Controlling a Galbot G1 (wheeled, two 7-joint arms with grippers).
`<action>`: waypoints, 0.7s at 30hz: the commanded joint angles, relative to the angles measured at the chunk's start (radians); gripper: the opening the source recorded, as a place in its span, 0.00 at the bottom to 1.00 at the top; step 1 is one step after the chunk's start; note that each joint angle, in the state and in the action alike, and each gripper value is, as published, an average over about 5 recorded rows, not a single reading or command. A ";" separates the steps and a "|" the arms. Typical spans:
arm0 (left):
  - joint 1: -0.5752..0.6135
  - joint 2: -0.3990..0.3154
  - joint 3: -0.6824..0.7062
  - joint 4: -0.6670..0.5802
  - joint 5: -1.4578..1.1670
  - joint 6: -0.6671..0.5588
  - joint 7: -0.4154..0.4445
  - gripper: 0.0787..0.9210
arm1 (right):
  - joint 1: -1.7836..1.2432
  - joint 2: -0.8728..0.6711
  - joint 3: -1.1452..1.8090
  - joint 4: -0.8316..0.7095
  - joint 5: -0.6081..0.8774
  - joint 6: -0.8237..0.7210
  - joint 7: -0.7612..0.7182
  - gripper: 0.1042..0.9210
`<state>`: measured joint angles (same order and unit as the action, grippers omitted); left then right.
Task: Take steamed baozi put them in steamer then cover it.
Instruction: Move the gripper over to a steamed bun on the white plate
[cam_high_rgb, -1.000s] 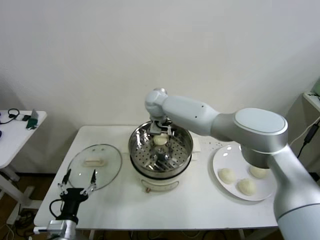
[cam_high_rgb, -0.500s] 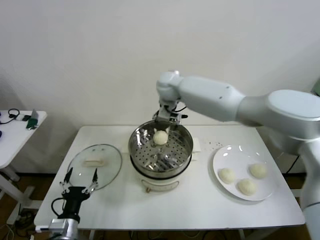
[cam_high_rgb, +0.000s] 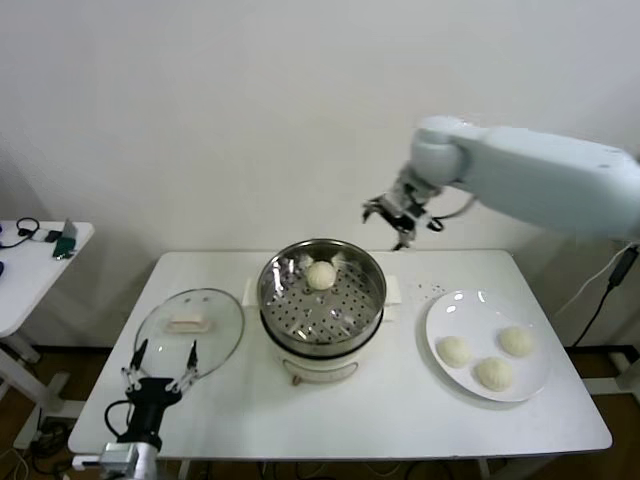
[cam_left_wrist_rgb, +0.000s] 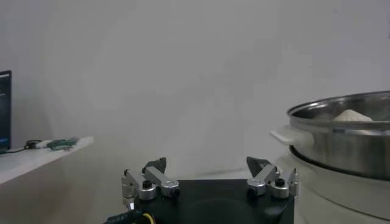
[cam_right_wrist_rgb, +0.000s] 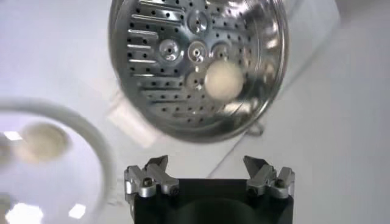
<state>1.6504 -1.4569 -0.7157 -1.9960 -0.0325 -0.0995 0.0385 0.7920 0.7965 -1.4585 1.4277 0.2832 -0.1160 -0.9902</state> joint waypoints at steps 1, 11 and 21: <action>0.005 0.001 0.002 0.002 -0.001 -0.003 -0.001 0.88 | -0.048 -0.315 -0.062 0.147 0.155 -0.253 0.014 0.88; 0.020 -0.005 0.000 -0.013 0.005 0.001 0.000 0.88 | -0.519 -0.342 0.228 0.013 -0.080 -0.193 -0.041 0.88; 0.025 -0.015 -0.003 0.000 0.026 0.003 0.000 0.88 | -0.713 -0.252 0.388 -0.109 -0.123 -0.170 -0.039 0.88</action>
<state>1.6743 -1.4708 -0.7183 -1.9995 -0.0100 -0.0971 0.0382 0.3027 0.5420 -1.2170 1.3929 0.2132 -0.2706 -1.0216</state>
